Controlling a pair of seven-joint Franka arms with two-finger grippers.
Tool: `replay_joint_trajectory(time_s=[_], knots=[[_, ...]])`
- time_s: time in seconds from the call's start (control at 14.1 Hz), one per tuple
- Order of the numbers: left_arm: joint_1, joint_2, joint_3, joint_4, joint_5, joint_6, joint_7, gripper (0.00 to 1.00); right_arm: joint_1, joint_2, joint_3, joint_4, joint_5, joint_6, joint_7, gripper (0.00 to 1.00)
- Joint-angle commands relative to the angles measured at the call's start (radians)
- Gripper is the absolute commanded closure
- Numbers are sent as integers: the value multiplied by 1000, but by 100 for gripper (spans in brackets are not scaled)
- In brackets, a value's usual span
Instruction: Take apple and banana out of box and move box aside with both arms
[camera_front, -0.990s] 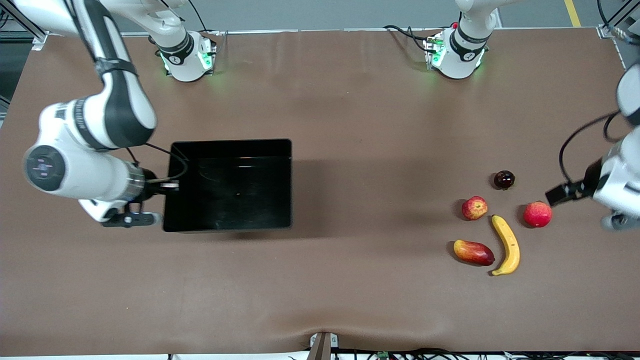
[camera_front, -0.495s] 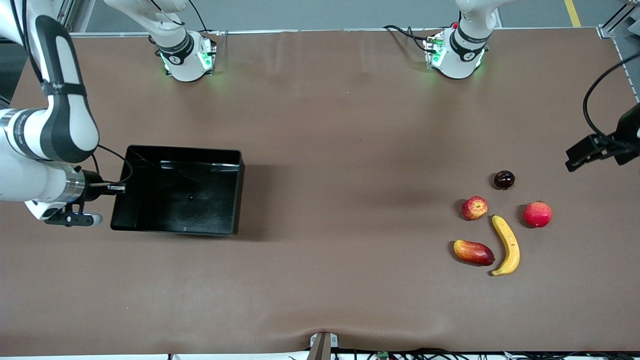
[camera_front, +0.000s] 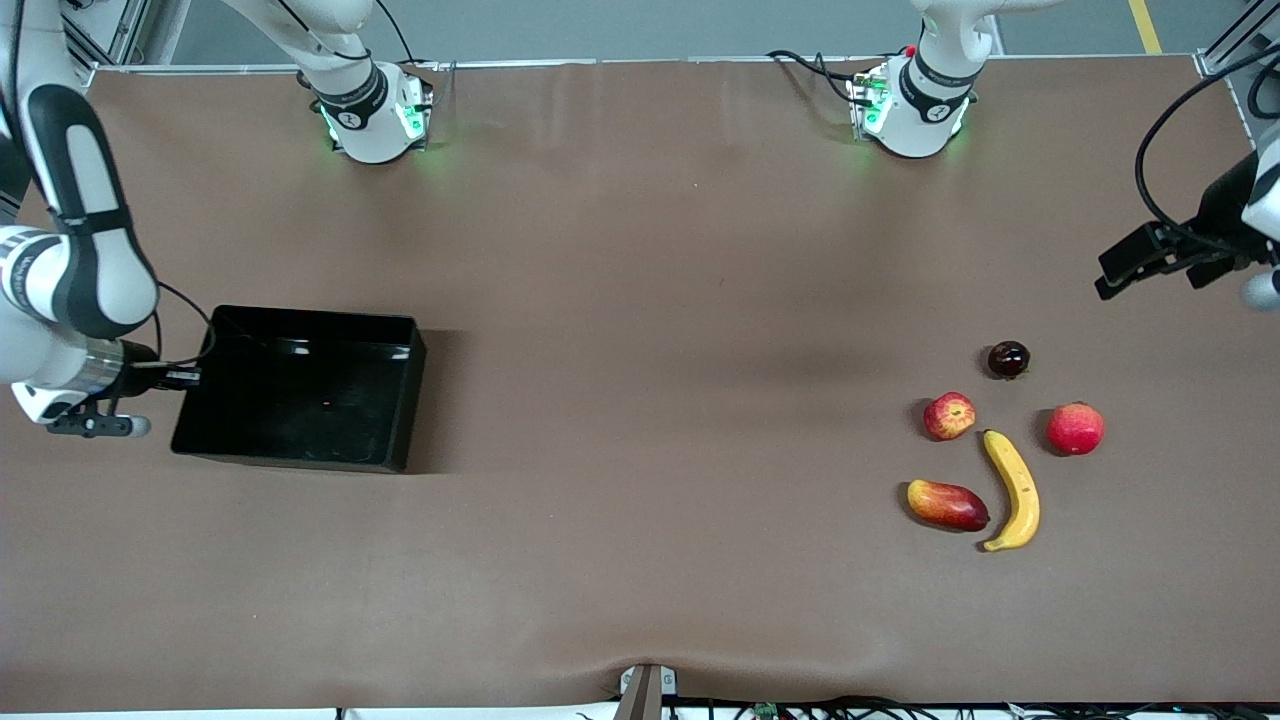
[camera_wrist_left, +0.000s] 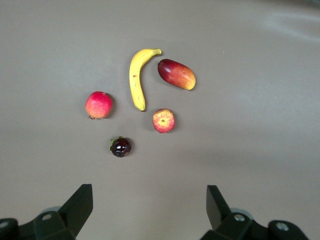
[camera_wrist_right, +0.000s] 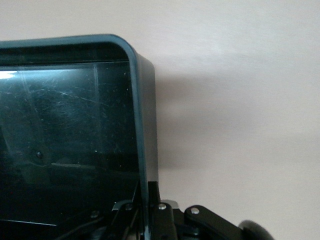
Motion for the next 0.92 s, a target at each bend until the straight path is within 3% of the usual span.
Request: replay_joint_trajectory(time_s=[0.0, 0.21, 0.28, 0.42, 0.85], knots=[[-52, -75, 46, -70, -17, 8, -11, 0, -75, 14, 25, 2, 3, 29, -56, 100], [-51, -73, 40, -76, -15, 9, -46, 0, -98, 60, 25, 2, 9, 41, -73, 100], [-52, -72, 38, -78, -15, 9, -48, 0, -95, 64, 25, 2, 9, 40, -73, 95], [-51, -72, 19, -81, -18, 8, -48, 0, -89, 72, 25, 19, 7, 29, -73, 0], [-46, -56, 15, -70, -6, 8, -46, 0, -30, 72, 62, 215, 7, -15, -140, 0]])
